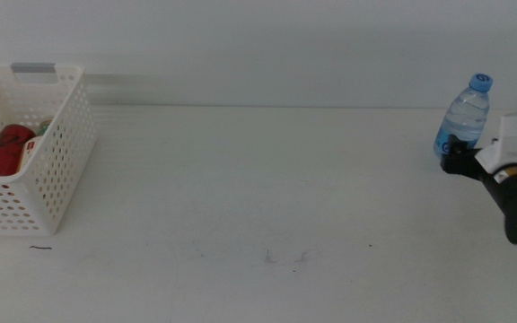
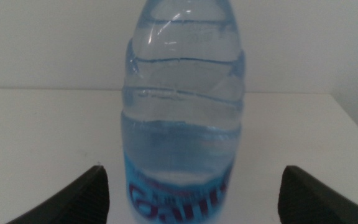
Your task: Use arms to grab the bottles and put them into the dustbin to the left of the table.
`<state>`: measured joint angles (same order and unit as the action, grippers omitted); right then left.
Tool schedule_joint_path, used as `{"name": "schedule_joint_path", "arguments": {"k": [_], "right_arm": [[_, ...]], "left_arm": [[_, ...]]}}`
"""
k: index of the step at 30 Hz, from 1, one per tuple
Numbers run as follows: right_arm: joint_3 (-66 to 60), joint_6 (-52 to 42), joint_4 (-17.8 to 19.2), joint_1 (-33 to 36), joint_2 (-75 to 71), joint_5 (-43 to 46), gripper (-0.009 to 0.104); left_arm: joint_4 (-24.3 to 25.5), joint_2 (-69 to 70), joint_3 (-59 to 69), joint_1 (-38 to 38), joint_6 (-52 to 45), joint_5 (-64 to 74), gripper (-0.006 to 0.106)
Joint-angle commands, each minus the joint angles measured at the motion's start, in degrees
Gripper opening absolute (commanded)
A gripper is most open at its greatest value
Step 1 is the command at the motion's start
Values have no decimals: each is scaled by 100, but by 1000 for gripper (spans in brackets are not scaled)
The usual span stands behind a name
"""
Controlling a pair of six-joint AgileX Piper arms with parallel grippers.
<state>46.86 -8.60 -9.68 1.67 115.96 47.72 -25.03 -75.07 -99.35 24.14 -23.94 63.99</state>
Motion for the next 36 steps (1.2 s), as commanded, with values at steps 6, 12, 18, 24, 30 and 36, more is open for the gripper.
{"name": "schedule_joint_path", "arguments": {"k": [6, 12, 18, 24, 30, 36], "right_arm": [[1223, -239, -215, -48, 905, -58, 88], [2053, -525, -442, -48, 1320, -481, 85], [2671, -263, -71, 99, 1284, -1889, 0], [3457, 157, 651, 1173, 1080, -2735, 0], [4185, 157, 826, 2354, 1326, -2724, -3], [4721, 157, 826, 3108, 1839, -2724, -3]], "left_arm": [[-33, 1, -41, 34, -2, -43, 94], [-33, 1, -41, 34, -2, -43, 94], [-33, 1, -41, 34, -2, -43, 94], [-33, 1, -41, 34, -2, -65, 94], [-9, 1, -41, 34, -2, -198, 94], [13, 1, -41, 34, -2, -222, 94]]}}
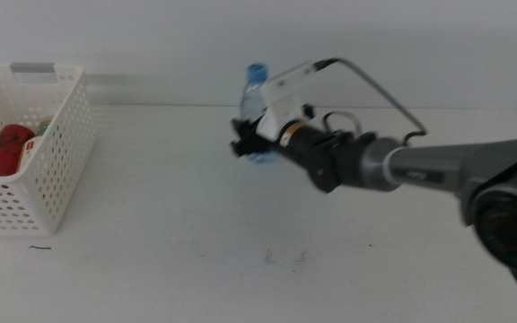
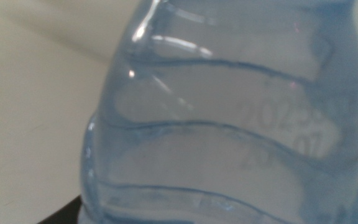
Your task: Use arms to grab the bottles and put them into the dustbin to the left of the table.
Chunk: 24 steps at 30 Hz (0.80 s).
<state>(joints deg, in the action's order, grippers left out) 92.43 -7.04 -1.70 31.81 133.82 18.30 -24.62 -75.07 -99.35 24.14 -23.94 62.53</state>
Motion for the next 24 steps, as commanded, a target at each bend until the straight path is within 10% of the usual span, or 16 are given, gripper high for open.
{"name": "schedule_joint_path", "arguments": {"k": [1, 7, 14, 24], "right_arm": [[224, 1, 28, 142, 130, 232, -3], [302, 1, -9, 245, 535, 388, 8], [302, 537, -17, 245, 535, 270, 93], [302, 619, -17, 304, 515, 193, 86]], "left_arm": [[-27, 1, -41, 34, -2, -75, 94], [-27, 1, -41, 34, -2, -75, 94], [-27, 1, -41, 34, -2, -88, 94], [45, 1, -41, 34, -2, -213, 94]]}}
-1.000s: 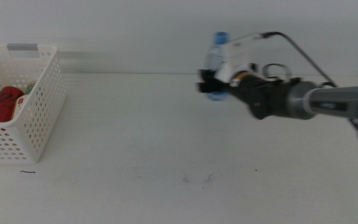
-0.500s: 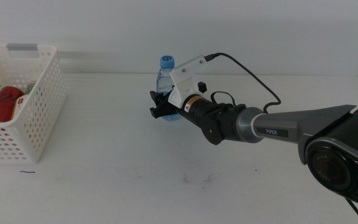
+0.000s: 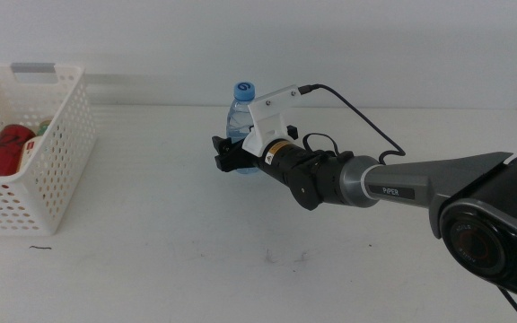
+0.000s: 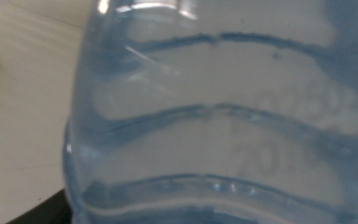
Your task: Use arms to grab the bottles and put them into the dustbin to the left of the table.
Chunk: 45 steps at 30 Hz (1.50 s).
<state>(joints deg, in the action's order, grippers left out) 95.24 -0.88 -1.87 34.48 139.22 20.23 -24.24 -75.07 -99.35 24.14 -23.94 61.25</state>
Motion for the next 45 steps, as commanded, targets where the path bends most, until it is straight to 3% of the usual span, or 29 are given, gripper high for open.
{"name": "schedule_joint_path", "arguments": {"k": [1, 5, 9, 14, 21, 26, 30, 35, 45], "right_arm": [[21, 3, 0, 37, -87, -141, 86], [21, 3, 2, 26, -239, -519, 86], [-131, 238, 299, 47, -537, -935, 86], [-1007, 307, 300, 85, -1336, -848, 86], [-2282, 450, 238, 204, -3109, -1581, 86], [-2817, 337, 144, 204, -5047, -3604, 86], [-2830, -55, -202, 204, -6582, -5080, 86], [-2830, -172, -220, 204, -7567, -5365, 86], [-2830, -150, -358, 204, -7645, -5349, 86]], "left_arm": [[7, 1, -41, 34, -2, -99, 94], [29, 1, -41, 34, -2, -204, 94], [29, 1, -41, 34, -2, -352, 94], [29, 1, -41, 34, -2, -362, 94], [29, 1, -41, 34, -2, -362, 94], [29, 1, -41, 34, -2, -362, 94], [29, 1, -41, 34, -2, -362, 94], [29, 1, -41, 34, -2, -362, 94], [29, 1, -41, 34, -2, -362, 94]]}}
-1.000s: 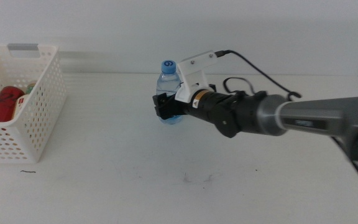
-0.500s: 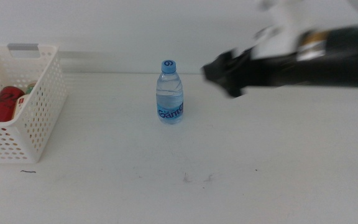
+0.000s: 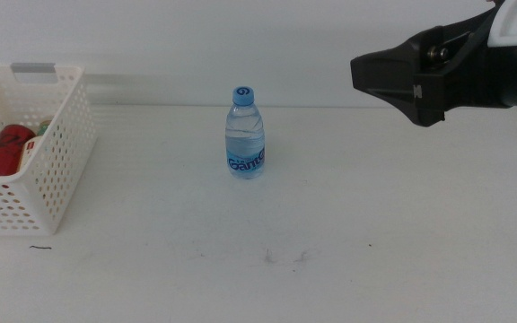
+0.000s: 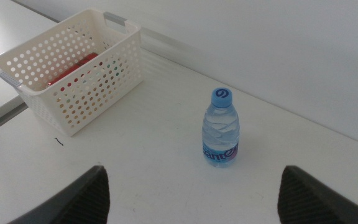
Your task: Use arms to grab the bottles and put them into the dustbin to the left of the table.
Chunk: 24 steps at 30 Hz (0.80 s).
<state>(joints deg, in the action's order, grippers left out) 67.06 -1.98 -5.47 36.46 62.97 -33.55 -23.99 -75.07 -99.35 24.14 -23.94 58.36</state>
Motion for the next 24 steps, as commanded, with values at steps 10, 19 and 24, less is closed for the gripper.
{"name": "schedule_joint_path", "arguments": {"k": [10, 19, 24], "right_arm": [[-13, -40, 2, 5, -21, 29, 86], [-13, -42, 2, 5, -21, 40, 86], [-13, -42, -29, 5, -21, 52, 86]], "left_arm": [[639, 29, 387, 215, -2, -1093, 94], [2870, 310, 4072, 1050, 2394, -5836, 94], [3050, 99, 6411, 831, 3088, -8979, 94]]}}
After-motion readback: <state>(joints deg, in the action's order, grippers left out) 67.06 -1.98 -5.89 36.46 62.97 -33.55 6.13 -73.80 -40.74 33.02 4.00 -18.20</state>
